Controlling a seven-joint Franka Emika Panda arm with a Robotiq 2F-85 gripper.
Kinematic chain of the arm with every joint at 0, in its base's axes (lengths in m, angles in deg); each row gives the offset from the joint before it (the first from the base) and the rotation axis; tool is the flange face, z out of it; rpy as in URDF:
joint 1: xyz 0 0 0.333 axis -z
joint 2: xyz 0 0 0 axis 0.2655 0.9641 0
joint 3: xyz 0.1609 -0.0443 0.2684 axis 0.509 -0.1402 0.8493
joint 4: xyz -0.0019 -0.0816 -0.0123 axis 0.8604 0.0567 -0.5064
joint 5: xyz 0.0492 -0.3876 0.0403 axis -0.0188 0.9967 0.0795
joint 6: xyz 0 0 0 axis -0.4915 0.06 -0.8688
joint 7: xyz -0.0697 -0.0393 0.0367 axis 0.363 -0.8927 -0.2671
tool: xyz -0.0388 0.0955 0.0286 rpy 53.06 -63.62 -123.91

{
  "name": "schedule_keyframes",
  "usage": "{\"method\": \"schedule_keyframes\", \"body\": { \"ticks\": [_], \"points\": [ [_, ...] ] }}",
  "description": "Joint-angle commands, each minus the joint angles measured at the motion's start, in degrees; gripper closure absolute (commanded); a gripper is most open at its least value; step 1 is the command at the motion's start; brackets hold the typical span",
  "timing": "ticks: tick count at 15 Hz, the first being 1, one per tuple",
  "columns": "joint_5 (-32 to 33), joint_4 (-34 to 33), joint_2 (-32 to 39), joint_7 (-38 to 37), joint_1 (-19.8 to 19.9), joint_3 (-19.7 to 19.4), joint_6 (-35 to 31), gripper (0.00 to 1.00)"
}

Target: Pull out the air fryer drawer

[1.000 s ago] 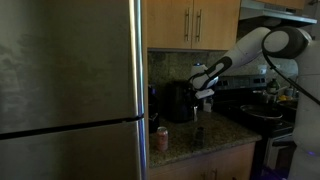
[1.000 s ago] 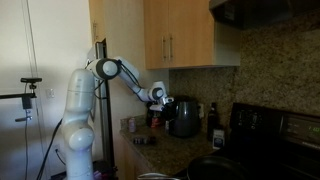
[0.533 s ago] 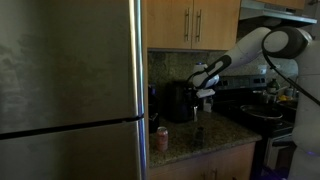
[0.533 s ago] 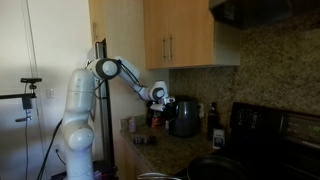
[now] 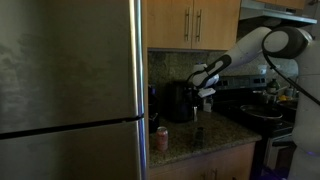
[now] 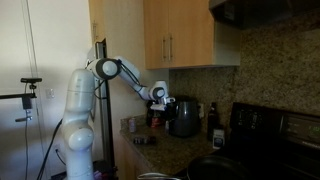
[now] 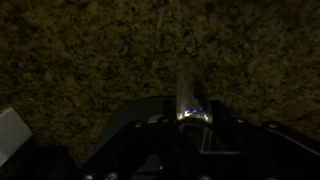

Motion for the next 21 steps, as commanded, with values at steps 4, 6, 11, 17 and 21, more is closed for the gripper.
{"method": "schedule_keyframes", "body": {
  "ticks": [4,6,11,17,21],
  "points": [
    [-1.3,-2.7,0.1,7.5,1.0,1.0,8.0,0.81],
    [4.0,-1.7,0.0,3.1,0.2,0.0,2.9,0.6],
    [7.2,-0.4,0.2,-6.5,-0.4,-0.7,-7.6,0.2],
    [1.8,-1.5,0.1,-4.0,0.4,0.9,-2.3,0.0],
    [-2.2,-2.2,0.1,-2.7,0.3,1.2,2.0,0.0]
  ]
}}
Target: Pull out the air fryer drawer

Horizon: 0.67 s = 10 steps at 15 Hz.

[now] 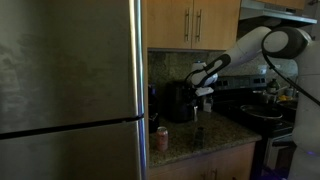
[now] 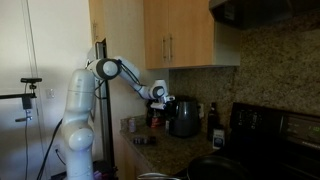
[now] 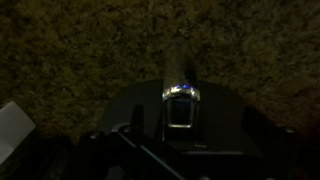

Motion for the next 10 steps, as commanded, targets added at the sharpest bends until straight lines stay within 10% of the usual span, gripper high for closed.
{"method": "schedule_keyframes", "body": {
  "ticks": [1,4,5,10],
  "points": [
    [-0.2,-0.8,-0.2,-0.4,0.2,0.2,3.4,0.0],
    [-0.5,-0.4,0.0,-0.2,0.2,0.4,1.9,0.0],
    [-0.3,-0.4,-0.1,-0.3,0.2,0.3,2.1,0.25],
    [-0.9,-0.8,-0.1,-0.5,0.2,0.4,4.4,0.54]
  ]
}}
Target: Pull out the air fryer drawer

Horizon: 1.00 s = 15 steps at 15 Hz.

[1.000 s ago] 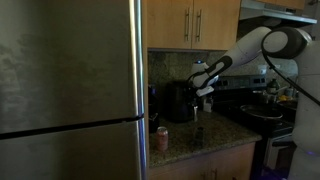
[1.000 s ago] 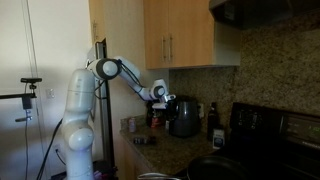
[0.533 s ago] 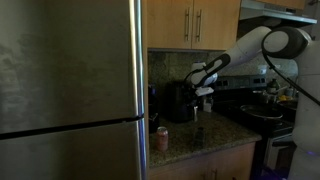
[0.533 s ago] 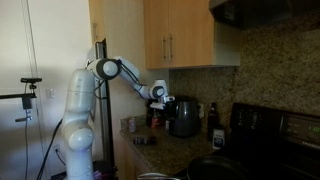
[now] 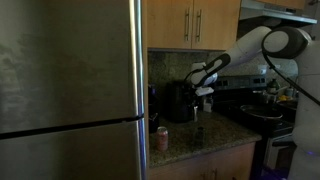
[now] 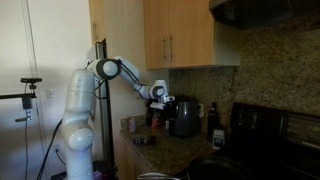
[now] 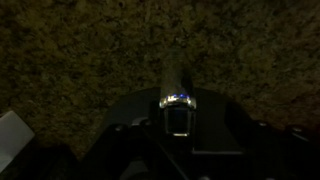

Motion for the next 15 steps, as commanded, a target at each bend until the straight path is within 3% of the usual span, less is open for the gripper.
{"method": "schedule_keyframes", "body": {
  "ticks": [1,5,9,15],
  "points": [
    [-0.3,-0.6,-0.1,-0.3,0.2,0.3,2.6,0.62],
    [-0.4,-0.6,-0.1,-1.5,0.4,-0.1,2.2,0.89],
    [-1.7,-0.2,-0.1,-0.2,0.6,0.2,1.0,0.91],
    [-5.3,-1.8,0.2,9.5,1.9,0.8,4.9,0.91]
  ]
}}
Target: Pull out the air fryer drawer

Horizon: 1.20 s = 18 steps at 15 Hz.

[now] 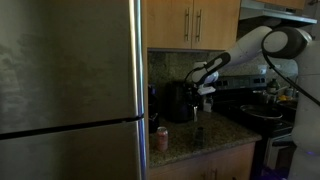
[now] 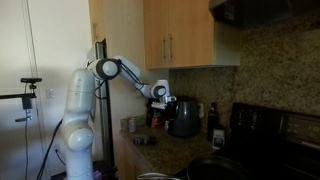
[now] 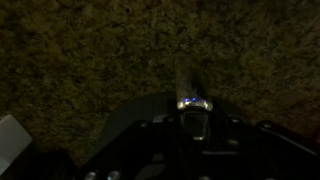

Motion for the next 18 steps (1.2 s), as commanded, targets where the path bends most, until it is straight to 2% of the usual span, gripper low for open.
{"method": "schedule_keyframes", "body": {
  "ticks": [1,4,9,12,18],
  "points": [
    [-2.6,-1.0,0.3,5.0,1.0,1.4,2.5,0.91],
    [-3.3,-1.2,0.4,7.2,1.3,1.5,2.9,0.91],
    [-1.0,-2.8,1.0,10.9,1.4,1.3,5.6,0.91],
    [-3.6,-3.8,1.6,13.2,2.0,1.9,7.0,0.91],
    [-4.0,-5.6,2.3,16.2,2.6,2.0,10.4,0.91]
  ]
}}
